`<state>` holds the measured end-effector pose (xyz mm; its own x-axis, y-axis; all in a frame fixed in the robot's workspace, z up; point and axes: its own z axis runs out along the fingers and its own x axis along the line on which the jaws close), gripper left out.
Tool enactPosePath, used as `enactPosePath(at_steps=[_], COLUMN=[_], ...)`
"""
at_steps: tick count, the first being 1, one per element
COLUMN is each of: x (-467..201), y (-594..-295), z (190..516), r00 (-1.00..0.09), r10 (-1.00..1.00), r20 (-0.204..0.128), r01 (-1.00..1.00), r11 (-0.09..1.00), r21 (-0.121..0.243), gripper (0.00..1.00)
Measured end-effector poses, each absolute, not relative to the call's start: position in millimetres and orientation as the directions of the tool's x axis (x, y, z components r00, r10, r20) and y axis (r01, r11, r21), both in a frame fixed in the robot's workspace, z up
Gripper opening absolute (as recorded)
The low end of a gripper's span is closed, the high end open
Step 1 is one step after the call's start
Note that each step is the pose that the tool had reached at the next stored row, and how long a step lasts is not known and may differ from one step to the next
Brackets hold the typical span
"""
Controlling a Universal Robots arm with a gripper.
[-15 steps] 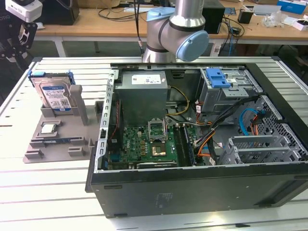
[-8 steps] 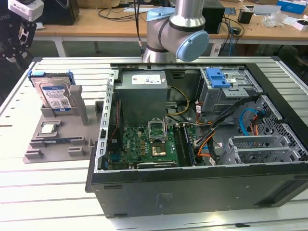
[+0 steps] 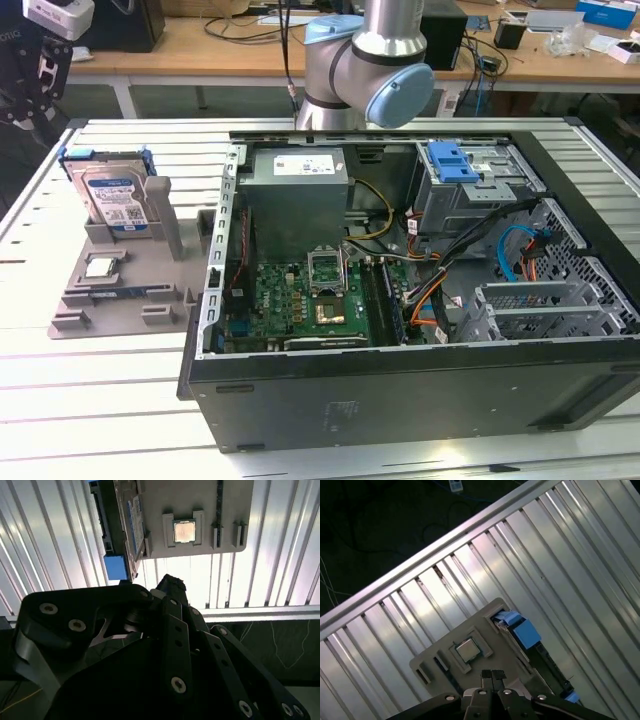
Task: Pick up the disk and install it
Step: 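Pick up the disk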
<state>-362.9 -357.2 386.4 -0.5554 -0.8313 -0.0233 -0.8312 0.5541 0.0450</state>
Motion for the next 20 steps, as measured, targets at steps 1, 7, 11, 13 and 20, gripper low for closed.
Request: enactPosePath(at_steps=[1,7,11,13,20], x=[-362.9,-363.0,-362.9,-362.9,-362.9], y=[-357.2,-357.2,-357.2,-357.2,-357.2], z=[386.4,386.4,386.4,386.4,386.4], r00=[-0.546,-0.474,-0.436,-0.420,-0.361], r10=[-0.837,-0.880,-0.900,-0.907,-0.932], r20=[-0.023,-0.023,-0.023,-0.023,-0.023], r01=[-0.837,-0.880,-0.899,-0.907,-0.932], r11=[0.545,0.473,0.435,0.419,0.360], r21=[0.045,0.045,0.045,0.045,0.045], gripper=[0.11,0.11,0.11,0.11,0.11])
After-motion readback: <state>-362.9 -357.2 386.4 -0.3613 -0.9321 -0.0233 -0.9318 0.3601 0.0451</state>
